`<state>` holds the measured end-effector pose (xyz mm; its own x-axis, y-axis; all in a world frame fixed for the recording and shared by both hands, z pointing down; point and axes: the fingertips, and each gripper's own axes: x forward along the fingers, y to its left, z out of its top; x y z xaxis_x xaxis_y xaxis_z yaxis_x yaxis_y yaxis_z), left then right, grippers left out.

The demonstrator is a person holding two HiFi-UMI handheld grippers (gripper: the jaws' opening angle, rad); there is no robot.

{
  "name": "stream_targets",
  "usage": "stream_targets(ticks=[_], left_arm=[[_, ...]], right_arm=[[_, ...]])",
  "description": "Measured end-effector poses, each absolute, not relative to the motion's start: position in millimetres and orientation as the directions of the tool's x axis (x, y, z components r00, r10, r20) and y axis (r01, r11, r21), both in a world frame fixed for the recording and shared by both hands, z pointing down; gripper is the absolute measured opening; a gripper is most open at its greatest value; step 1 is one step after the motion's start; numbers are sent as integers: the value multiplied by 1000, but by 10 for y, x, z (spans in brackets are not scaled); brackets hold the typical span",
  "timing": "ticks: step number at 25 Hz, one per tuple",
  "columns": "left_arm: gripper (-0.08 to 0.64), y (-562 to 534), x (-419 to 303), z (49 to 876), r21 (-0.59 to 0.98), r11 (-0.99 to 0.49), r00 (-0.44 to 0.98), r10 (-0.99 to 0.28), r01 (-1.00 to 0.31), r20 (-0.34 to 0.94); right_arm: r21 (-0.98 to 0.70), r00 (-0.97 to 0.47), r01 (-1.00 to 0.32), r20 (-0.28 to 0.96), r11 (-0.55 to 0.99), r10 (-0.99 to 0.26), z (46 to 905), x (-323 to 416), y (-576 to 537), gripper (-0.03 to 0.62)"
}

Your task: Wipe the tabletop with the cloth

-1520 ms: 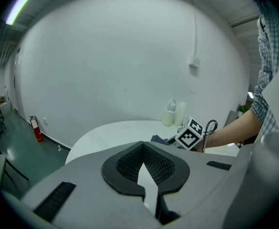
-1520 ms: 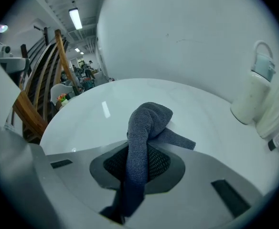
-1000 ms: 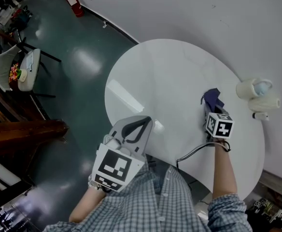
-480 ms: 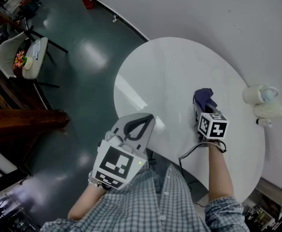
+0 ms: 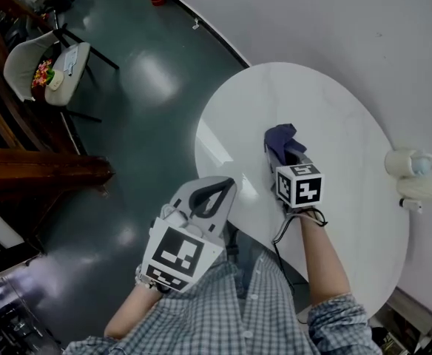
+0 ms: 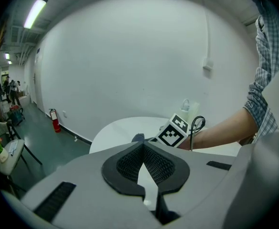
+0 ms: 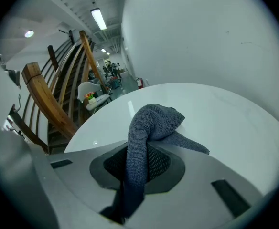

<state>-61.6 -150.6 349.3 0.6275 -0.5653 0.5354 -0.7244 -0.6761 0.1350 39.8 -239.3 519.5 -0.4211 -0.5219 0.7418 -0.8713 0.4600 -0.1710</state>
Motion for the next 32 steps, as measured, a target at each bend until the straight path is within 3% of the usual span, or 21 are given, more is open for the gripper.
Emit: stream_targets(ticks=[9,17,32], left_arm=[[5,-1564,-956,3581,149,-631,595,-590,-762,546],[5,-1580,-1120,3581,164,-611,587,-599,-775,545],[5,-1561,-1304,3624,167,-559,544,-623,-812,562]], right_arm=[[-172,-514,-771,737,613,-440,5196,-495,-2582,52],[-164,-540,-733,731,661,-417,5169,-1080,-2812,52],[-114,-522,-735,724,669,-451,5145,-1367,-3370,52]])
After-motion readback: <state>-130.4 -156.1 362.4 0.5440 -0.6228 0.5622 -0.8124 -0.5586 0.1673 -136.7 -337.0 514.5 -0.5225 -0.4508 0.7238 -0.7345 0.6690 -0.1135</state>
